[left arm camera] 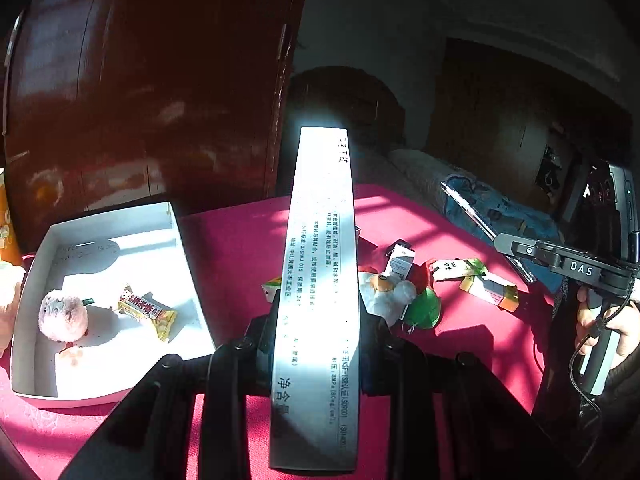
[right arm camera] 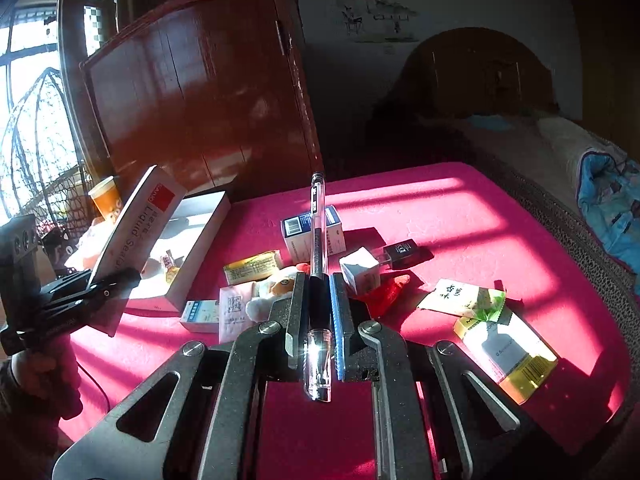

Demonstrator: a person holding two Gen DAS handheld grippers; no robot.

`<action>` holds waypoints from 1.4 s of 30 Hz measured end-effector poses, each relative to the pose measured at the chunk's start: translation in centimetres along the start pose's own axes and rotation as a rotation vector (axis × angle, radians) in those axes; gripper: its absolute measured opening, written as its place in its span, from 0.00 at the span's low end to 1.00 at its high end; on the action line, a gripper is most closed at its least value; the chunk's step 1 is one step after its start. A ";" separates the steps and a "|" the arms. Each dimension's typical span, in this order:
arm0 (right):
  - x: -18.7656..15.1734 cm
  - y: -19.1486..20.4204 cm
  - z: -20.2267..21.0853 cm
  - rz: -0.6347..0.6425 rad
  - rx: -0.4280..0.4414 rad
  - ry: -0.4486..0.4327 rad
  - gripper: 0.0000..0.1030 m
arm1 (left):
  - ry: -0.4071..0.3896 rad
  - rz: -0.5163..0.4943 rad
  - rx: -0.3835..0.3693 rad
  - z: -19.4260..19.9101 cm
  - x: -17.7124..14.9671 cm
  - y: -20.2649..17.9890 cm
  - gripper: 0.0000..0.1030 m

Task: Organize objects
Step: 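Carry the sealant box and pen to the white tray box and release them inside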

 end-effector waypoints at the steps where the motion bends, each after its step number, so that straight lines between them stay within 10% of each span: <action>1: 0.1 0.4 -0.1 0.005 0.007 0.000 0.09 | -0.005 0.008 0.008 0.2 0.0 0.4 0.27; 42: 6.5 18.3 -1.4 0.132 0.315 0.009 0.09 | -0.119 0.099 0.393 9.4 0.7 14.5 0.27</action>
Point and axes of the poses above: each gripper's, at about its wrist camera, not at the fingertips, and z roughly against the way its jaws point, y to its left, x to its top, the point moved 6 cm from there along -z, roughly the way its jaws point, and after that the axes turned 12 degrees about -x, right-handed, at the moved point
